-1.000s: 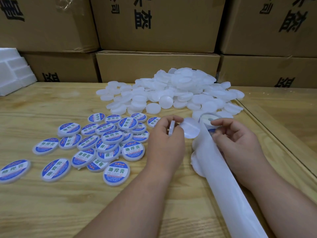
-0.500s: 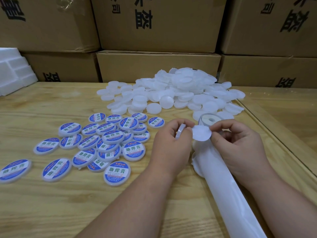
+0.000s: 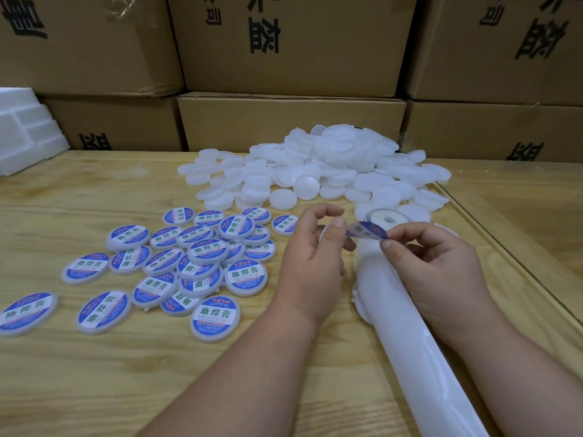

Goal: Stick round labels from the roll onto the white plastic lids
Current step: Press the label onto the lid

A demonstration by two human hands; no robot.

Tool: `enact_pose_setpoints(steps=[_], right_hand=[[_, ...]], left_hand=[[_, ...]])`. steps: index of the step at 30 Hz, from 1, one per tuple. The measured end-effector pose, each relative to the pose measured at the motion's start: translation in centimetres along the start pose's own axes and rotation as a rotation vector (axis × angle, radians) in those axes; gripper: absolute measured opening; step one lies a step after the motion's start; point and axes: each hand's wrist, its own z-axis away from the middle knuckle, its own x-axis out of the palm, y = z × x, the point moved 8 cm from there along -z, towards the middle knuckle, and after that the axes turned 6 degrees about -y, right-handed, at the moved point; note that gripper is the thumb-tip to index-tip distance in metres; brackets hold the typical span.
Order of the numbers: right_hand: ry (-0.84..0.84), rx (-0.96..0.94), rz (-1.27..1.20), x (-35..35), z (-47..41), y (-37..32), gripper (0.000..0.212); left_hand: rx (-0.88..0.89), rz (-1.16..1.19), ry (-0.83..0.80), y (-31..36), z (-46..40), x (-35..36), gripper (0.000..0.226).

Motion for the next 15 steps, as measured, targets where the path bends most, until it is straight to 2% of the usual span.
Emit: enact_pose_setpoints(steps=[2, 5, 9, 15], right_hand=[[0.004, 0.064, -0.069, -0.2, -0.1, 0.4, 0.021], [-0.025, 0.247, -0.366, 0.0, -0.4, 1.8, 0.028], [-0.245, 0.508, -0.759, 1.2, -0.3, 2.9, 0.013], [-0.530, 0.687, -0.952, 2.3, 0.9, 2.3, 0.042]], left_hand=[[0.006, 0.074, -0.001, 0.0, 0.0, -0.2, 0.026], [-0.014, 0.209, 0.014, -0.1, 0.0, -0.4, 0.025], [-0.080, 0.313, 0.066, -0.4, -0.2, -0.4, 0.020], [-0.186, 0.312, 0.077, -1.1, -0.6, -0.7, 0.036]])
